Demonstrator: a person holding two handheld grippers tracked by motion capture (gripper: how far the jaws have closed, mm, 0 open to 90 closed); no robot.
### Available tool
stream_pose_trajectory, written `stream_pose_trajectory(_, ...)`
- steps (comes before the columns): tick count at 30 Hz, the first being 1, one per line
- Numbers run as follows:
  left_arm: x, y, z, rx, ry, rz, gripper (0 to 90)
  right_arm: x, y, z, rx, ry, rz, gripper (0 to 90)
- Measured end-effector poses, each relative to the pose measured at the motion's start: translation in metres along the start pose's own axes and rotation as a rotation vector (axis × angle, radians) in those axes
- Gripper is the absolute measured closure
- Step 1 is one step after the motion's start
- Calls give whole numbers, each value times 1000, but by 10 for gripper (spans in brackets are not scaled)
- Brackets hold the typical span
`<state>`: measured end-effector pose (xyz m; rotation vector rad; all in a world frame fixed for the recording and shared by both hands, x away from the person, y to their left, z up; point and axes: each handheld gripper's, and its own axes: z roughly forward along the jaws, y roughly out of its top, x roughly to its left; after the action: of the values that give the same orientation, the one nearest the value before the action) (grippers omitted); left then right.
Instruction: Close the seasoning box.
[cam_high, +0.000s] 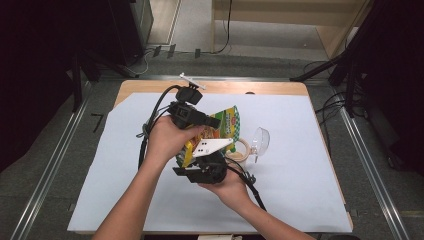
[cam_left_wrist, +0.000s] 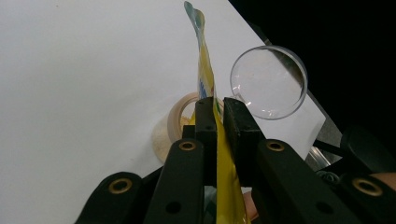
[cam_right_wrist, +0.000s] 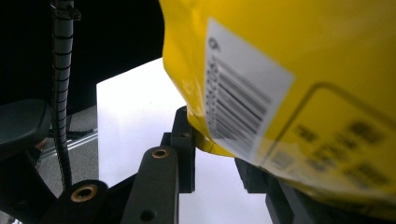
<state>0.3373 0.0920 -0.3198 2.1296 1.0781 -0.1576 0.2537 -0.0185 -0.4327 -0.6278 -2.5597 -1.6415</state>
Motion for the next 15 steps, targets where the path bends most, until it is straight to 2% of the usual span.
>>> stream_pose_trajectory(15,2,0,0,1,-6,-7,850,0,0,0,-1,0,0,726)
